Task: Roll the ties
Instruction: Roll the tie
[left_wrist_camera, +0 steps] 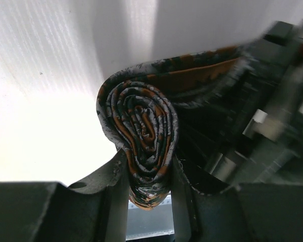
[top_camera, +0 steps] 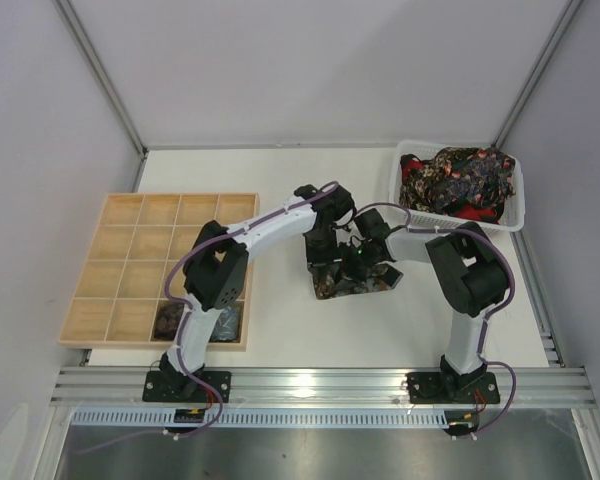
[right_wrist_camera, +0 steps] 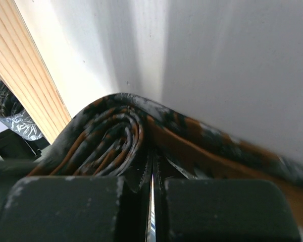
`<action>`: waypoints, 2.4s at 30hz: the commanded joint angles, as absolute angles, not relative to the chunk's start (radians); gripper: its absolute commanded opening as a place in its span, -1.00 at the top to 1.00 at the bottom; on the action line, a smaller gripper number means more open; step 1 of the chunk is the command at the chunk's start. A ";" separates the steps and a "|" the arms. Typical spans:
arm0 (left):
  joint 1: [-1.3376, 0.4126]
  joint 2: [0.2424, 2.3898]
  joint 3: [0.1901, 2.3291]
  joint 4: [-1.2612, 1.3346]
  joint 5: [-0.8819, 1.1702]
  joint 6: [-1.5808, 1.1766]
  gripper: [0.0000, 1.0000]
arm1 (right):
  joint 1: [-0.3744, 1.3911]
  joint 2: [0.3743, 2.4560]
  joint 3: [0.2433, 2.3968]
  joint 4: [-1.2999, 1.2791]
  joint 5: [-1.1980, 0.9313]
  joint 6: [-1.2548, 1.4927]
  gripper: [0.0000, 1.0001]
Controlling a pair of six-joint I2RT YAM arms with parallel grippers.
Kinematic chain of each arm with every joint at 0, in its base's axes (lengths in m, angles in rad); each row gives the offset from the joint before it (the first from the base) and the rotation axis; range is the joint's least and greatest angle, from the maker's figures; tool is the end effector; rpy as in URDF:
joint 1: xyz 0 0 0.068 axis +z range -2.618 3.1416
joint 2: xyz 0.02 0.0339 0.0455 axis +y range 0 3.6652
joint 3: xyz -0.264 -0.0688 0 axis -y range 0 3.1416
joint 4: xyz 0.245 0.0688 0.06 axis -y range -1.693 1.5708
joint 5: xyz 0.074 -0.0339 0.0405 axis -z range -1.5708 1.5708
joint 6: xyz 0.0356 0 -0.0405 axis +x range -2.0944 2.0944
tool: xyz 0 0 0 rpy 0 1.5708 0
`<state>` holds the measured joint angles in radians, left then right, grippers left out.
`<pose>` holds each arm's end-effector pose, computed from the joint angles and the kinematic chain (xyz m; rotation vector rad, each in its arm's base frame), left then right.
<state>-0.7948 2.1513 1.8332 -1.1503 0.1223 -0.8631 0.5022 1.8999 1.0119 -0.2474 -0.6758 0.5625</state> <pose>0.2963 -0.3081 0.2059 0.0965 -3.1094 0.2462 0.2955 0.1877 0.1188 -0.1366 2.8788 1.1925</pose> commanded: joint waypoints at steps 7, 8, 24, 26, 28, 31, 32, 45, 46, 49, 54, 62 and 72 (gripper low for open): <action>-0.856 2.237 1.874 -1.155 0.074 -0.880 0.99 | 0.477 1.807 0.985 -0.265 -0.641 0.561 1.00; -0.859 2.247 1.879 -1.163 0.061 -0.882 0.99 | 0.459 1.774 0.965 -0.271 -0.631 0.561 1.00; -0.879 2.359 1.947 -1.167 0.086 -0.870 0.99 | 0.302 1.690 0.885 -0.275 -0.606 0.545 1.00; -0.877 2.349 1.930 -1.143 0.091 -0.859 0.79 | 0.287 1.686 0.877 -0.275 -0.610 0.537 1.00; -0.879 2.327 1.893 -1.109 0.101 -0.853 0.33 | 0.279 1.680 0.873 -0.276 -0.611 0.532 1.00; -0.879 2.267 1.835 -1.046 0.110 -0.850 0.05 | 0.268 1.674 0.868 -0.279 -0.615 0.522 1.00; -0.879 2.246 1.822 -1.019 0.121 -0.845 -0.01 | 0.264 1.674 0.865 -0.281 -0.620 0.520 1.00; -0.876 2.187 1.816 -0.997 0.166 -0.831 -0.39 | 0.256 1.736 0.874 -0.273 -0.603 0.499 1.00; -0.874 2.187 1.825 -1.005 0.167 -0.830 -0.37 | 0.255 1.744 0.871 -0.270 -0.604 0.499 1.00; -0.867 2.187 1.842 -1.005 0.186 -0.831 -0.35 | 0.255 1.763 0.871 -0.270 -0.591 0.491 1.00; -0.853 2.207 1.864 -1.054 0.198 -0.834 -0.36 | 0.256 1.798 0.861 -0.253 -0.583 0.508 1.00; -0.842 2.177 1.878 -1.042 0.218 -0.861 -0.42 | 0.268 1.805 0.831 -0.224 -0.591 0.529 1.00; -0.813 2.115 1.852 -1.019 0.213 -0.890 -0.49 | 0.262 1.799 0.838 -0.241 -0.594 0.517 1.00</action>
<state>-0.8276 2.2059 1.8362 -1.0565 0.2062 -0.8650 0.2577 1.7748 0.8528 -0.2276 -0.6464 0.5434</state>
